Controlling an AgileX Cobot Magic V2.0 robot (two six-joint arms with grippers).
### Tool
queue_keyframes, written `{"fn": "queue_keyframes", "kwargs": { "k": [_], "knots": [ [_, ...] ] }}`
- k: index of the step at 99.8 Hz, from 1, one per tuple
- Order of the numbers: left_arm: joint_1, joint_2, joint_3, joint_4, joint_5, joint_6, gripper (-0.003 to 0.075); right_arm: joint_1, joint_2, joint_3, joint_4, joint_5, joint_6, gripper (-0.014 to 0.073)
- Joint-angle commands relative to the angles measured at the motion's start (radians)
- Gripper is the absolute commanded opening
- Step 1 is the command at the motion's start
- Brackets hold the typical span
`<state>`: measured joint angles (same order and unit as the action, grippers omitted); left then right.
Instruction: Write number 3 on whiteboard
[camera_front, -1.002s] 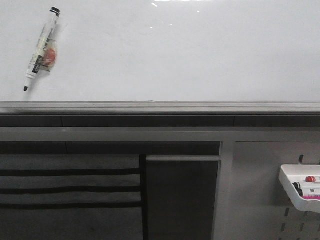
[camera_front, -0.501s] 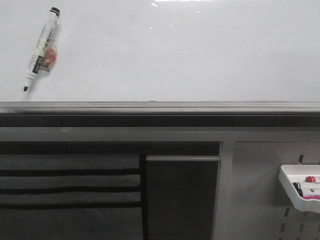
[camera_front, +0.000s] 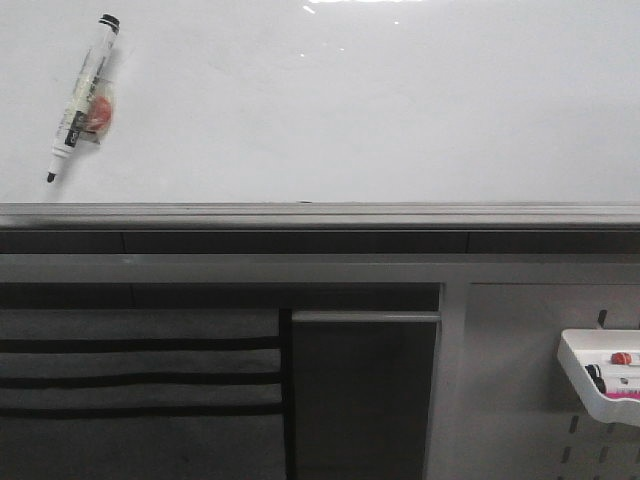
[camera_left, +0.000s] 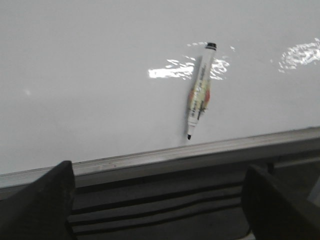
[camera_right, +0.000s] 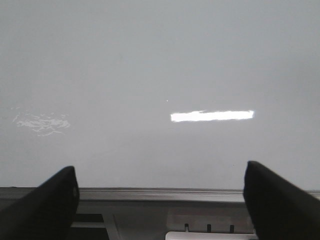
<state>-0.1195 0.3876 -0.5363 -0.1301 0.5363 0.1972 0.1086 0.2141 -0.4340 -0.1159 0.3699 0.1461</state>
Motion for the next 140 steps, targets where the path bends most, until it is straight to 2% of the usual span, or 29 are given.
{"fn": "queue_keyframes", "kwargs": {
  "k": [1,23,47,55,77,88,113,140],
  "knots": [
    [-0.056,0.086,-0.046,-0.027,-0.073,0.045,0.0619,-0.006,0.022,-0.037,-0.001,-0.090,-0.004,0.0603],
    [-0.183,0.340,-0.095,-0.006,-0.126,0.045,0.0619,-0.006,0.022,-0.037,0.001,-0.090,-0.004,0.0603],
    [-0.191,0.607,-0.143,0.011,-0.333,0.045,0.0613,-0.006,0.022,-0.037,0.002,-0.079,-0.004,0.0603],
    [-0.191,0.689,-0.161,0.011,-0.396,0.045,0.0567,-0.006,0.022,-0.037,0.002,-0.068,-0.004,0.0603],
    [-0.191,0.860,-0.206,0.028,-0.494,0.045,0.0350,-0.006,0.022,-0.037,0.002,-0.046,-0.004,0.0603],
    [-0.191,0.926,-0.233,0.028,-0.511,0.045,0.0289,-0.006,0.022,-0.037,0.002,-0.046,-0.004,0.0603],
    [-0.191,1.033,-0.291,0.028,-0.569,0.045,0.0242,-0.006,0.022,-0.037,0.002,-0.046,-0.004,0.0603],
    [-0.191,1.072,-0.315,0.028,-0.580,0.045,0.0239,-0.006,0.022,-0.037,0.002,-0.046,-0.004,0.0603]
  ]
}}
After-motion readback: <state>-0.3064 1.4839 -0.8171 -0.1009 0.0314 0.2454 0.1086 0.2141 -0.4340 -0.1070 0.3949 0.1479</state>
